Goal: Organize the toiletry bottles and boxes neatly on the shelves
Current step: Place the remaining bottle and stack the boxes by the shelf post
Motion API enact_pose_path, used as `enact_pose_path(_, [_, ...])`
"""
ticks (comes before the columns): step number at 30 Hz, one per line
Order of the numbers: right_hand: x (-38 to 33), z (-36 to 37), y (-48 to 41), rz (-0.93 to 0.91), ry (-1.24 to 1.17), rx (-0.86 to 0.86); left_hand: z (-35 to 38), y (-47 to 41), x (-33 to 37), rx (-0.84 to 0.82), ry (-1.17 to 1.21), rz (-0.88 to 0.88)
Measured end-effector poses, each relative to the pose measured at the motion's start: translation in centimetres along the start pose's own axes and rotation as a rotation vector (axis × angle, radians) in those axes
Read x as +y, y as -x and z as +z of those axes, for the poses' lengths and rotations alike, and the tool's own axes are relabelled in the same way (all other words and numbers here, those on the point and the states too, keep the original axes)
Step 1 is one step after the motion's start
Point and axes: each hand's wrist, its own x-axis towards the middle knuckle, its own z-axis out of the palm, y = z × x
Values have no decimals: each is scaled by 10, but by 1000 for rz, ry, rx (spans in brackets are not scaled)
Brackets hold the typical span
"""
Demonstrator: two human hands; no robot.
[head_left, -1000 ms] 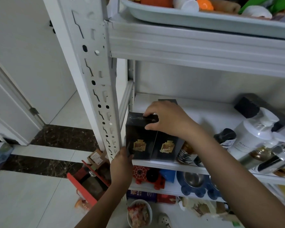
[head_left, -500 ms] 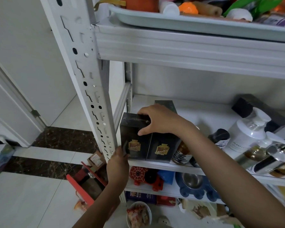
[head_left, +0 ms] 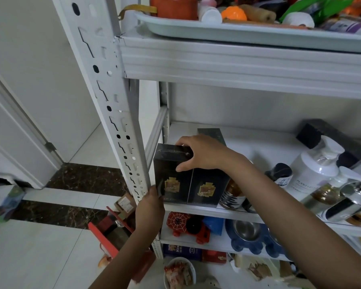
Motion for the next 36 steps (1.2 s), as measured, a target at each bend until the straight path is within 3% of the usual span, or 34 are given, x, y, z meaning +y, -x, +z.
enact_pose_path(4, [-3, -4, 3, 20, -6, -65, -29, -5, 2, -175, -138, 47])
enact_pose_path(6, [-5, -13, 5, 43, -33, -131, -56, -12, 10, -186, -163, 76])
enact_pose_path(10, [-1, -52, 8, 125, 12, -174, -118, -25, 53, -85, -163, 162])
enact_pose_path(14, [28, -91, 6, 236, 62, -121, -149, -22, 97, 213, -210, 316])
enact_pose_path(16, [52, -100, 3, 312, 42, -134, -153, -29, 119, 256, -206, 397])
enact_pose_path(20, [92, -103, -10, 462, -148, -166, -136, -83, 163, 47, -128, 434])
enact_pose_path(23, [110, -93, -25, 552, -68, -176, -104, -140, 179, -196, -257, 407])
enact_pose_path(28, [115, -73, -54, 560, 150, -284, -52, -182, 156, -209, -508, 327])
enact_pose_path(32, [118, -57, -78, 602, 58, -349, -30, -189, 135, -370, -515, 205])
enact_pose_path(36, [117, -36, -91, 662, -8, -352, -28, -190, 135, -376, -568, 178])
